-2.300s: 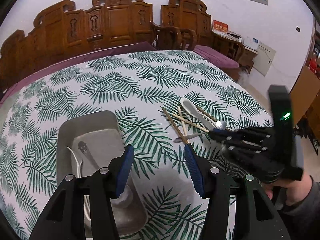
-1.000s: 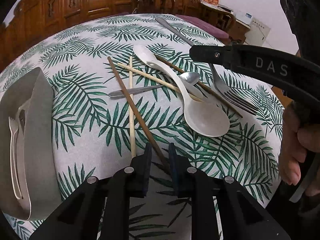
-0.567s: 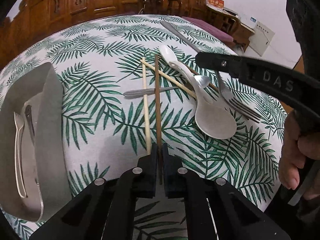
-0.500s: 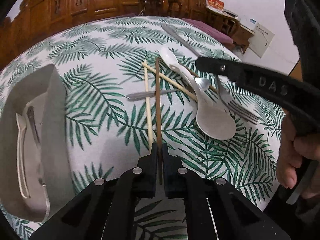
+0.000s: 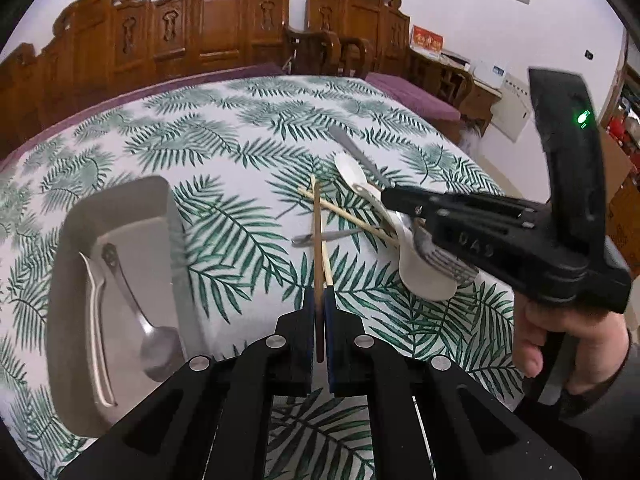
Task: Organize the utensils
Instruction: 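Carry chopstick into grey tray and open left tool while right tool holds fork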
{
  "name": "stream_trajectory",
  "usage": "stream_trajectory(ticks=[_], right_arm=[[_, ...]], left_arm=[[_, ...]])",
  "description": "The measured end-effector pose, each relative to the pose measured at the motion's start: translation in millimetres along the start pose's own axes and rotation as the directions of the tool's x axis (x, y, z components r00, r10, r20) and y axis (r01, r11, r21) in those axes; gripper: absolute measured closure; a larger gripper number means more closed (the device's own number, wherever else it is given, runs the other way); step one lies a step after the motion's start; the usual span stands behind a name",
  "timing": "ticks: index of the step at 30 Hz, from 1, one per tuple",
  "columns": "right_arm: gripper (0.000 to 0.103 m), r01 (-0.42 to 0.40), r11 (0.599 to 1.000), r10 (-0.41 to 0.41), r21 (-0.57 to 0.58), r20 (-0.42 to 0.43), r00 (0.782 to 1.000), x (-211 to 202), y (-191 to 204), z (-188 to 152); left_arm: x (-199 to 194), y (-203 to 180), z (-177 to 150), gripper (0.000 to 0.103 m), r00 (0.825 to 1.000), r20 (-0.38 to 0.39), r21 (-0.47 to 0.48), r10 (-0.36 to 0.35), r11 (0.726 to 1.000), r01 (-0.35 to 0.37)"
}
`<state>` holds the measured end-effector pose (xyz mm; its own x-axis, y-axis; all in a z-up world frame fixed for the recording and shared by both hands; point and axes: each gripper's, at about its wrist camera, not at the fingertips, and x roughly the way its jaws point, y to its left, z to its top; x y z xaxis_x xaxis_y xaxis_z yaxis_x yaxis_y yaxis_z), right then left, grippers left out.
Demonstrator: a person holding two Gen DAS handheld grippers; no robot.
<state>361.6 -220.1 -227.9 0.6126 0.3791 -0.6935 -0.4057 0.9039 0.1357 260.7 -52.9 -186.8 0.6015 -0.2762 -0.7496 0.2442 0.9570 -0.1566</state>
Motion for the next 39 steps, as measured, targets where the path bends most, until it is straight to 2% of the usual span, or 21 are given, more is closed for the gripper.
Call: stream_trajectory(ticks=[13,19,26,32,39], right_arm=[[0.095,-0.014,1.000,0.014,-0.008,0.011,1.000,-2,5,1],[0.095,-0.044,0.999,0.045,-0.030,0.017,0.999,-4,18,3],[0.095,-0.068,0.995,0.069,-0.072,0.012,0.998,-3,39,2],[0.095,-0.076,0.992,0.077,-0.096,0.005,0.997,-3,48,1],[0.095,-0.074,0.992,0.075,-0.100,0.000,0.997,-2,49,-2]], left_arm=[[-36,18,12,0.100,0.997,0.080,-0.022,0.002,1.000,0.000],[-64,31,12,0.100,0.992,0.119,-0.024,0.039,0.999,-0.036],[-94,53,3,0.100,0.985,0.151,-0.074,0.081,0.995,-0.070],[-102,71,-7,0.100,0.983,0.142,-0.112,0.116,0.989,-0.100],[-90,91,-22,0.100,0.983,0.086,-0.136,0.162,0.979,-0.149]])
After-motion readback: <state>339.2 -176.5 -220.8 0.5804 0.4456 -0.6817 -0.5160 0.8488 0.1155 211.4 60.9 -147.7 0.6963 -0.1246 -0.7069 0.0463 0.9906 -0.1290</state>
